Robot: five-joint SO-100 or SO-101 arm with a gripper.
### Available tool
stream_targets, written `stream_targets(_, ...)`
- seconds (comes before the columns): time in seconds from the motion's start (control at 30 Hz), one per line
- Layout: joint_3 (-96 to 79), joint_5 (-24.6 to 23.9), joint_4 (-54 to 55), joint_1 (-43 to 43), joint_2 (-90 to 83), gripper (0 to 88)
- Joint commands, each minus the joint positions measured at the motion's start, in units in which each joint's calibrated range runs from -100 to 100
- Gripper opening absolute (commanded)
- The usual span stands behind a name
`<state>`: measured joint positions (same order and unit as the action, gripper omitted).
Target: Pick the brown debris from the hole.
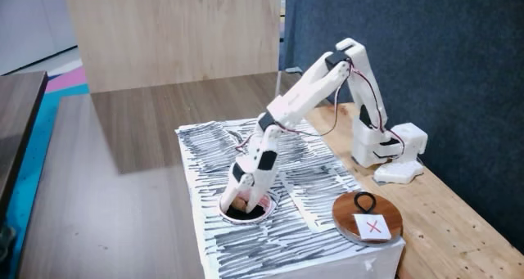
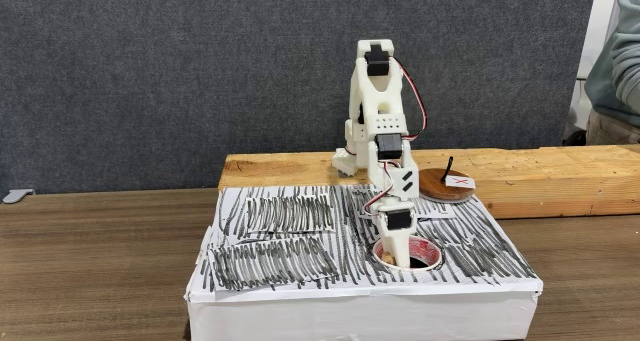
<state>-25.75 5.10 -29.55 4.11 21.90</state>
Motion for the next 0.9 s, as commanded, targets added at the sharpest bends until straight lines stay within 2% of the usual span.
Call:
stream_targets(0.0,1.3,-0.07,-1.94,5.02,-10.51,23.7)
stream_targets(0.2,1.39,-0.07,-7.64,4.95,-17.54,23.7)
stream_targets(0.5,1.39,-0.07,-7.98,4.88,-17.88,23.7)
stream_targets(0.7,0.67,-0.07,-10.75,-1.26,-18.72,23.7)
stream_targets(0.87,0.5,-0.64,-14.27,-4.19,-29.94,23.7)
